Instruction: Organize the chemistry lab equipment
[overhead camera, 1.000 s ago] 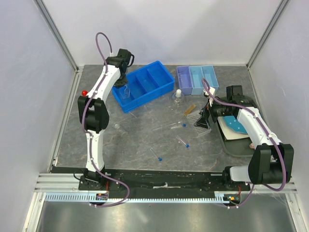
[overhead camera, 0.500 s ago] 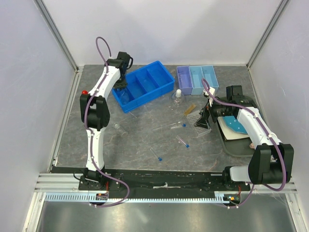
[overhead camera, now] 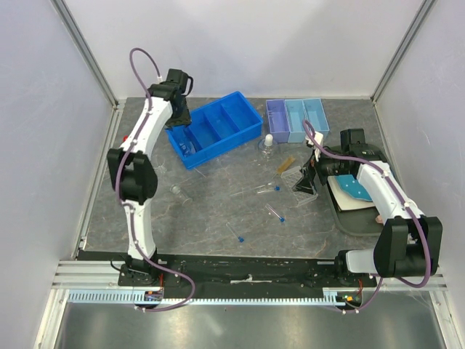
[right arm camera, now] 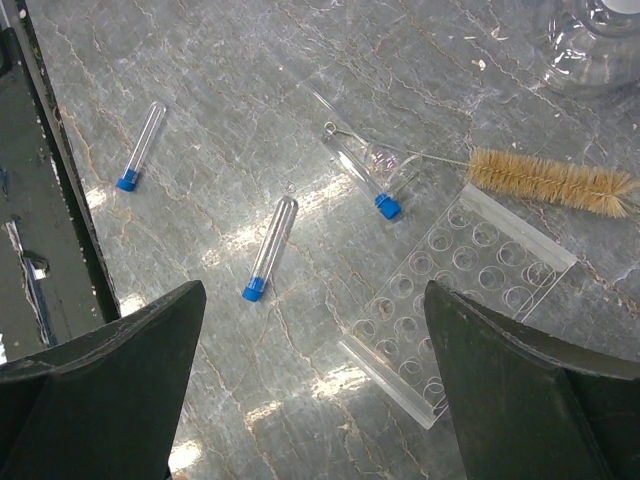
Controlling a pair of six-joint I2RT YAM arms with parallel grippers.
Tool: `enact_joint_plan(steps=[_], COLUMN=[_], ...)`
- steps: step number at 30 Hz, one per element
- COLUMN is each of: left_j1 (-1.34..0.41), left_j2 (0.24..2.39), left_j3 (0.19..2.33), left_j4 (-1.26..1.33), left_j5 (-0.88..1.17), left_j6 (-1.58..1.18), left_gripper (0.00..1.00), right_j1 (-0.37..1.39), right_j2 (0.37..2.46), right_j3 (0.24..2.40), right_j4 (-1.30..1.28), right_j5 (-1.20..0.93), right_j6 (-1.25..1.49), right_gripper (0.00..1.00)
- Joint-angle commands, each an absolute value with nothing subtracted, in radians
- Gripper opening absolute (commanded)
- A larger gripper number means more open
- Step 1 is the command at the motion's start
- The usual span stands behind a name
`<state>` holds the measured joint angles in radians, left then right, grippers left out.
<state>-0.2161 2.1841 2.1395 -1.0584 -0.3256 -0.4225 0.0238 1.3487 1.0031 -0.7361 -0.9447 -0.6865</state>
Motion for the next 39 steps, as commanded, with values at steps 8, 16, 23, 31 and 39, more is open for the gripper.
enact_joint_plan(steps=[8,16,23,31,39], left_j1=[-0.195,-0.126,-0.126,-0.126,-0.126], left_j2=[1.425,0.89,0.697,0.589,0.565], left_j3=[1.498,0.981,0.839,0.756,0.698], left_j4=[-0.624,-0.367,-0.428,-0.482,-0.502], left_j5=[0.133,0.37,0.358,0.189,0.16], left_j6=[-0.284,-0.298,-0.253,-0.256,-0.267], left_gripper=[0.7,0.99,0.99,0.99,0.99], right_j1=[0.026,0.043,0.17,0.224,0.324], right_j2=[1.264,1.276,1.296,1.368,1.433], right_j3=[1.098,1.222,1.261,1.275,1.157], right_j4=[-0.9,-1.0,-0.816,-0.582,-0.234], right_j5=[-0.971,-0.943,-0.695,-0.543,-0.315], right_j6=[-0.905,-0.859,-0.565,-0.267,-0.088], right_gripper=[0.98,0.98,0.98,0.98,0.98])
